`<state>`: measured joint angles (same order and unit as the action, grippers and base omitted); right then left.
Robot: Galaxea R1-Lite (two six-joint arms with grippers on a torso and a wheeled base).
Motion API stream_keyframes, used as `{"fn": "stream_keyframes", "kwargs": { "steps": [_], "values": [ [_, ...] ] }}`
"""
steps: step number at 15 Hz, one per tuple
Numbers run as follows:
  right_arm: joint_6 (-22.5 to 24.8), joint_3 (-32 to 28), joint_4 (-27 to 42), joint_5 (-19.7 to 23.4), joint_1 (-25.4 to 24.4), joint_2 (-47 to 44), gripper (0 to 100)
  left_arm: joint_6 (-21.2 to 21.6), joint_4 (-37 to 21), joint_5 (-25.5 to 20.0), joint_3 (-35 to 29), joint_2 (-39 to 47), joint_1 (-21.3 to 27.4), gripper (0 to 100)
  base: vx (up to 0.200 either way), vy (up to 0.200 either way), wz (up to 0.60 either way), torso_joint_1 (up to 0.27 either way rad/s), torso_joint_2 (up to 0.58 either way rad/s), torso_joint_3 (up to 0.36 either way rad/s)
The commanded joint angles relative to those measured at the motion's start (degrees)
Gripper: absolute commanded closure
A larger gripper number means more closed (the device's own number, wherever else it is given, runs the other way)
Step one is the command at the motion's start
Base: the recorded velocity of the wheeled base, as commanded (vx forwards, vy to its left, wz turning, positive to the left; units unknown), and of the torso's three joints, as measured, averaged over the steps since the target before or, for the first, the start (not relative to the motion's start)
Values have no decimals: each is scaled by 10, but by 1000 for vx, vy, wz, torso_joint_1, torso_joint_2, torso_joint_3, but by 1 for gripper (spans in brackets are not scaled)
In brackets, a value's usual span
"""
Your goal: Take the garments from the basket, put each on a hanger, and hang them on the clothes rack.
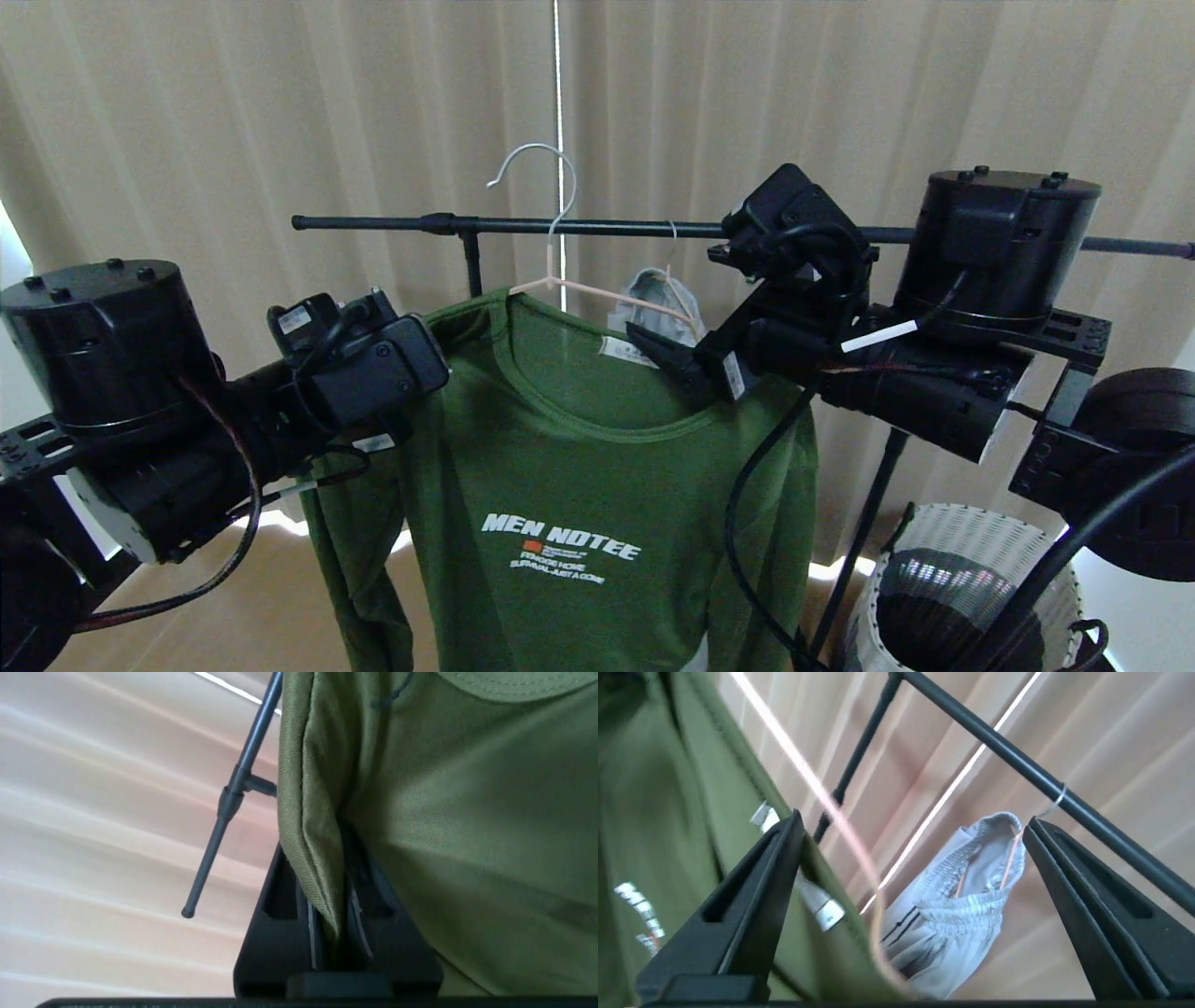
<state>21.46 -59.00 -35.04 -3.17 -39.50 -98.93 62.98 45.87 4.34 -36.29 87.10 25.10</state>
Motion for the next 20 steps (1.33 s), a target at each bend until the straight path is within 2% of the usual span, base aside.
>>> {"fn": "stream_keyframes", "kwargs": {
  "steps": [1, 7, 8, 20],
  "values": [
    [2, 0, 0, 0, 0, -7, 0, -1, 1, 0, 1, 0, 8, 100, 0, 0, 0, 0, 0, 0],
    [3, 1, -1, -3, 1, -16, 0, -1, 1, 0, 0, -1, 21, 100, 0, 0, 0, 0, 0, 0],
    [3, 2, -1, -4, 1, -16, 100, -1, 1, 0, 1, -1, 21, 100, 0, 0, 0, 0, 0, 0],
    [3, 6, -3, -4, -1, -14, 100, -1, 0, -1, 14, -3, 21, 100, 0, 0, 0, 0, 0, 0]
  ]
}}
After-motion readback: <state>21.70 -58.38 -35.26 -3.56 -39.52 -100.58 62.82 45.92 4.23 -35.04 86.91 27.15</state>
